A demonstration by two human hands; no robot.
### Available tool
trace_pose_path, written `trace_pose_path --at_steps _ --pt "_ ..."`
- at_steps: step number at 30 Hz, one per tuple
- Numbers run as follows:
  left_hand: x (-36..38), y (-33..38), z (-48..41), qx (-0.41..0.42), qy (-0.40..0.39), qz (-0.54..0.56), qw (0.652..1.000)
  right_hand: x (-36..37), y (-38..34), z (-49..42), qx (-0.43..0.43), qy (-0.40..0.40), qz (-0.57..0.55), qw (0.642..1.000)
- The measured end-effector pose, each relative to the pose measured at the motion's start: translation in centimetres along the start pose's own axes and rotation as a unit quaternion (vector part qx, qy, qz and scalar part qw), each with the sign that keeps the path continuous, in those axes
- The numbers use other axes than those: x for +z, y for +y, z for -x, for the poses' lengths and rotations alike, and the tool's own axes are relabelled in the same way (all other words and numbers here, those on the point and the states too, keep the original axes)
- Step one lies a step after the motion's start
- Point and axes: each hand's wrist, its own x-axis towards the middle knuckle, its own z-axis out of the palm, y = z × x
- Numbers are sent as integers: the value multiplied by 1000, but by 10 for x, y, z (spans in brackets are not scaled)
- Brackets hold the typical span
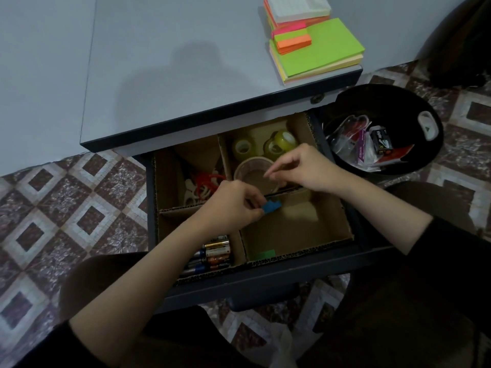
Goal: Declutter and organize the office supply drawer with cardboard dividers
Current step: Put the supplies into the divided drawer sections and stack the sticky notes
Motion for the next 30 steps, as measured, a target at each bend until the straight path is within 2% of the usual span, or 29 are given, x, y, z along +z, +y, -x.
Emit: trace_pose_path --at_steps 3,6,10,12,18,20,23,26,30 --pt "2 8 -7 27 -42 -85 995 -3 6 -4 18 -53 14 998" --pt "7 12 -14 32 -117 -151 981 -4 8 -5 10 -57 11 998" --pt "26 11 -20 17 -175 -231 957 -3 15 -5 -48 96 74 991" --pt "37 10 -21 9 -195 -249 949 -6 22 -4 -86 143 98 981" --pt "47 8 -31 -11 -201 -254 946 0 36 4 -152 200 67 966" --pt "49 8 -33 -12 -203 -267 942 2 41 3 -162 226 93 956" --pt "53 5 -35 -19 -215 -274 937 2 47 -3 -125 240 157 950" --pt "54 4 -38 -20 -215 -273 937 2 47 -7 -71 225 169 957" --pt "56 2 -40 -12 -215 -276 936 -3 49 -6 -64 199 174 962"
